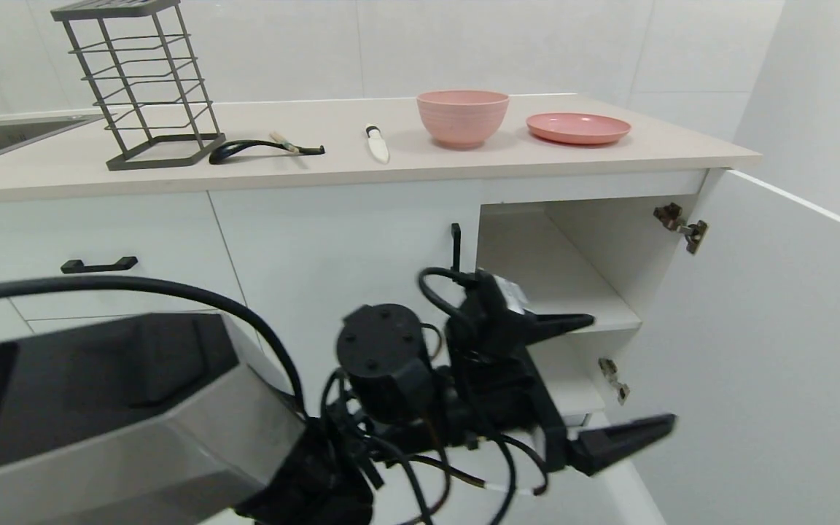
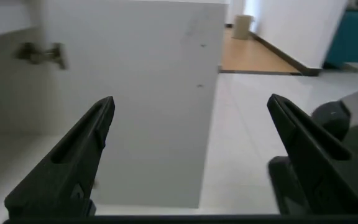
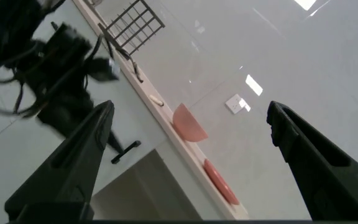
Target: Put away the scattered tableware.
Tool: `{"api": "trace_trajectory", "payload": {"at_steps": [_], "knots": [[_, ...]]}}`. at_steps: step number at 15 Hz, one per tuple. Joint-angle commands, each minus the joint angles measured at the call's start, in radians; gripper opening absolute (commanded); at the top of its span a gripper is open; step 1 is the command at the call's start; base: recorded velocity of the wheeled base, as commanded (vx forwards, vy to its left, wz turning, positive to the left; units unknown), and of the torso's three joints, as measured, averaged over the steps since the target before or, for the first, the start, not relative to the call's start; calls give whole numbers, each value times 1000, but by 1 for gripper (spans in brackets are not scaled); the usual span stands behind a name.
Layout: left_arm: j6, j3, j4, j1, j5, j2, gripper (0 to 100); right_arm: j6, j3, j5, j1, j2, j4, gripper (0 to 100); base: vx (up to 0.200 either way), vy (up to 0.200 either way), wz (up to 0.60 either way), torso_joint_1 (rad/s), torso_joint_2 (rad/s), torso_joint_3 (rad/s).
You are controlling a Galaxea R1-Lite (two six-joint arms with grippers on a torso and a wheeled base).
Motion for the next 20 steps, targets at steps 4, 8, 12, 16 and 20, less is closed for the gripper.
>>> {"api": "trace_trajectory", "payload": {"at_steps": [4, 8, 12, 16, 20], "knots": [[-9, 354, -57, 284, 3, -411, 100, -1, 35, 0, 1, -41, 16, 100, 0, 0, 0, 0, 0, 0], [-4, 503, -57, 339, 27, -666, 100, 1, 35, 0, 19, -192, 151, 100, 0, 0, 0, 0, 0, 0], [-4, 715, -57, 569, 50, -973, 100, -1, 35, -3, 93, -471, 515, 100, 0, 0, 0, 0, 0, 0], [-9, 778, 88, 631, 56, -1214, 100, 1, 28, -50, 134, -638, 770, 100, 0, 0, 0, 0, 0, 0], [-7, 778, 506, 753, 58, -1522, 100, 8, 38, -70, 248, -663, 929, 100, 0, 0, 0, 0, 0, 0]]}}
